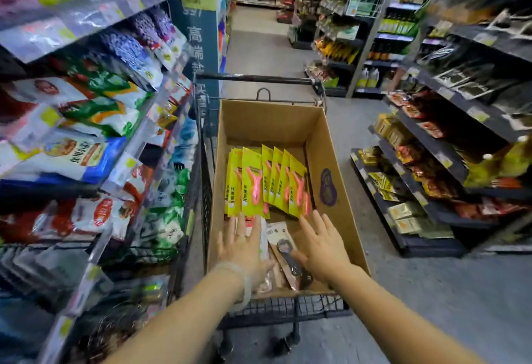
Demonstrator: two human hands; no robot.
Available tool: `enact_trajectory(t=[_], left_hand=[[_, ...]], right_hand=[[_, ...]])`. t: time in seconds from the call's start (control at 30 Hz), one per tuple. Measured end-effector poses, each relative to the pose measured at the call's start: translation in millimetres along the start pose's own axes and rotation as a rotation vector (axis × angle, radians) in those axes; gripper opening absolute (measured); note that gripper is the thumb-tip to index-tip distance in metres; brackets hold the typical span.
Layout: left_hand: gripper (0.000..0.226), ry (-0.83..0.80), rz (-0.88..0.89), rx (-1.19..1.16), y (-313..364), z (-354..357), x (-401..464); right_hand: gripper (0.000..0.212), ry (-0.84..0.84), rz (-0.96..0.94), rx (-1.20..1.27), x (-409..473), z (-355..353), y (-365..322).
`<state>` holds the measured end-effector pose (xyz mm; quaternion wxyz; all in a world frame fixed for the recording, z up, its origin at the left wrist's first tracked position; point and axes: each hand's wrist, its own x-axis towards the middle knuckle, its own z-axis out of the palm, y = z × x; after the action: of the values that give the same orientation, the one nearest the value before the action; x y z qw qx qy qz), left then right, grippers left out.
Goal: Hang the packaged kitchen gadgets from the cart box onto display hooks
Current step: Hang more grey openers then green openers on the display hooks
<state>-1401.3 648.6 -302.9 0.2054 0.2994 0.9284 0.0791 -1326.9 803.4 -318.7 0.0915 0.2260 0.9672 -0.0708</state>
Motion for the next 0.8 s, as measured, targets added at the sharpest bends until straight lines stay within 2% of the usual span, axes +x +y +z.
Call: enact_trajectory(t=[0.17,0.43,0.67,0.73,0.8], left_hand=[[0.086,-0.093,-0.072,-0.055,-5.9,24.9,48.6],[0.088,-0.219,-0.199,-0.064,-4.1,73.3,109.6],[0.083,-0.236,-0.203,-0.022,-1.8,89.8,136.9],[0.083,-0.247,-0.209,-0.021,-1.2,91.6,141.0],[0.083,-0.258,-0.218,-0.019,-1.6,92.0,144.2]], right_hand=[[0.078,-0.136,-0.012,0.058,59.5,43.5,15.1],[0.088,-0.388,0.077,0.240,128.8,120.6,46.0],[0.114,-0.393,0.203,0.333,157.2,155.2,45.3],[0.104,-0.380,0.264,0.354,160.4,165.3,42.6],[0.078,-0.364,0.334,0.418,161.5,170.9,43.5]])
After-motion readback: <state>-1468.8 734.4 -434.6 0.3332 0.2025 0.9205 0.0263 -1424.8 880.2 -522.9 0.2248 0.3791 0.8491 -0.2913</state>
